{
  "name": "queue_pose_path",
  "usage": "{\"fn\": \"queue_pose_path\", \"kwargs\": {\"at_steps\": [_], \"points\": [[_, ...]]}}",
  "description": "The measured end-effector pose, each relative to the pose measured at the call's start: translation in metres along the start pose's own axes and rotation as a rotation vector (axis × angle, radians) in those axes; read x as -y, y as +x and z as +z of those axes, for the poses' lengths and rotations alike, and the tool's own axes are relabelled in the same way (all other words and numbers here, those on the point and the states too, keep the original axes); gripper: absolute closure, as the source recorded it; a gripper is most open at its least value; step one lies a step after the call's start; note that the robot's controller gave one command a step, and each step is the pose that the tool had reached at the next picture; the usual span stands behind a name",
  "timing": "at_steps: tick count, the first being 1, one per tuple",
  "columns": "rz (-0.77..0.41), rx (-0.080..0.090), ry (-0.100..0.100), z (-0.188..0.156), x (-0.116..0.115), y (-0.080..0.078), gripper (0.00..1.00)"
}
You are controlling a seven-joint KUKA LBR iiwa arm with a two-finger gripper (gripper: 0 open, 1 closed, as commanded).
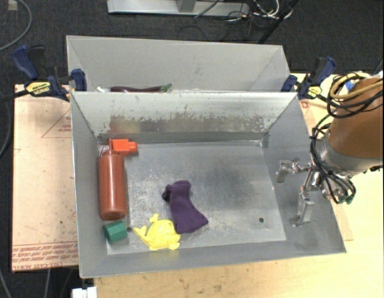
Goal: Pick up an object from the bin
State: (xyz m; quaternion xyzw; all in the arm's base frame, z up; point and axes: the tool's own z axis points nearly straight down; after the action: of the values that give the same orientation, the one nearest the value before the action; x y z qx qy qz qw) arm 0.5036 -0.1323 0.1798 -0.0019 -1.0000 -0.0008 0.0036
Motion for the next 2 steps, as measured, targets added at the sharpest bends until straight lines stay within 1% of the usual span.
{"fn": "queue_pose_path", "kwargs": {"at_steps": [1,2], "points": [[-0.004,0.008,0.001,-0.004,-0.001,-0.002,0.00],[0.051,0.009,0.001,0.036,-0.053,-0.017,0.00]]}}
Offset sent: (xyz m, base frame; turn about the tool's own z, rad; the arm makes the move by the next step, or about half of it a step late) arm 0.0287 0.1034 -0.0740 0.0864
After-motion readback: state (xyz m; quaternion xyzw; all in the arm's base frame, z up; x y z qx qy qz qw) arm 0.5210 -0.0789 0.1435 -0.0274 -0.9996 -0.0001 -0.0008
